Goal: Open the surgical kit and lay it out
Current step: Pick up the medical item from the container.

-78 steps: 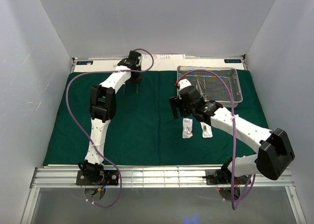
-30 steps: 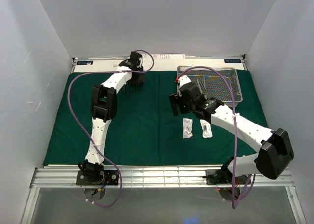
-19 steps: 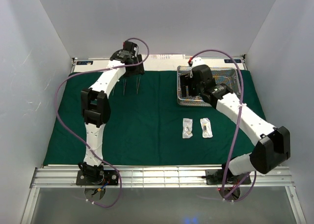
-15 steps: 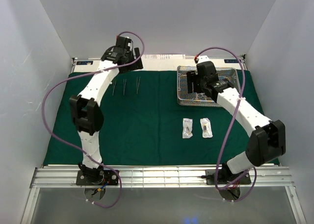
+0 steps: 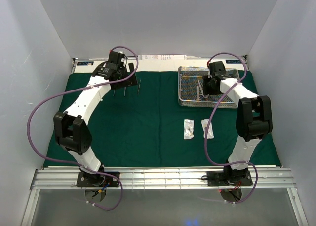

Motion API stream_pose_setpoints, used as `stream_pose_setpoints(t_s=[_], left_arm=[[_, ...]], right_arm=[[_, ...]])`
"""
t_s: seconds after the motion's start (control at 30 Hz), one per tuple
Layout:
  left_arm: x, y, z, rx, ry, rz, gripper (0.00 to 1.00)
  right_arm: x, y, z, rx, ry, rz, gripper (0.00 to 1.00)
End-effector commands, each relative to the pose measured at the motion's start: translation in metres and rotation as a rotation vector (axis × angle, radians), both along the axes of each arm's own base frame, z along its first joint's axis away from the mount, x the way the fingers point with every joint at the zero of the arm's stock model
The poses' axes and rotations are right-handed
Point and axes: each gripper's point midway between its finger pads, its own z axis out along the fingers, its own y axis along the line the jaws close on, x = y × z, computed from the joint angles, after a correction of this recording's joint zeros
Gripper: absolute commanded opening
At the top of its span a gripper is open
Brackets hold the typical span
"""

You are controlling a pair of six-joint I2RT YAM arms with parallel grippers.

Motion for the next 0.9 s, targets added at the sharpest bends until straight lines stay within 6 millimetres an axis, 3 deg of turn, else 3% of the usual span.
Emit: stream_pose_setpoints(t_s=[0.0, 0.2, 0.4, 0.87], left_arm=[[-0.009, 0.007, 0.038, -0.027, -0.104, 0.005, 0.98], [-0.017, 0.008, 0.028, -0.025, -0.079, 0.002, 0.98], [-0.016, 0.005, 0.025, -0.030, -0.071, -0.005, 0.98], [-0.017, 0.002, 0.019, -0.053, -0.050, -0.003, 0.97]], right_arm=[[0.027, -0.001, 0.008, 0.046, -0.062, 0.055, 0.54], [0.037, -0.014, -0.014, 0.047, -0.038, 0.091, 0.43], [0.039, -0.003, -0.021, 0.103, -0.028, 0.168, 0.31], [0.043, -0.007, -0.046, 0.087, 0.017, 0.166, 0.24]])
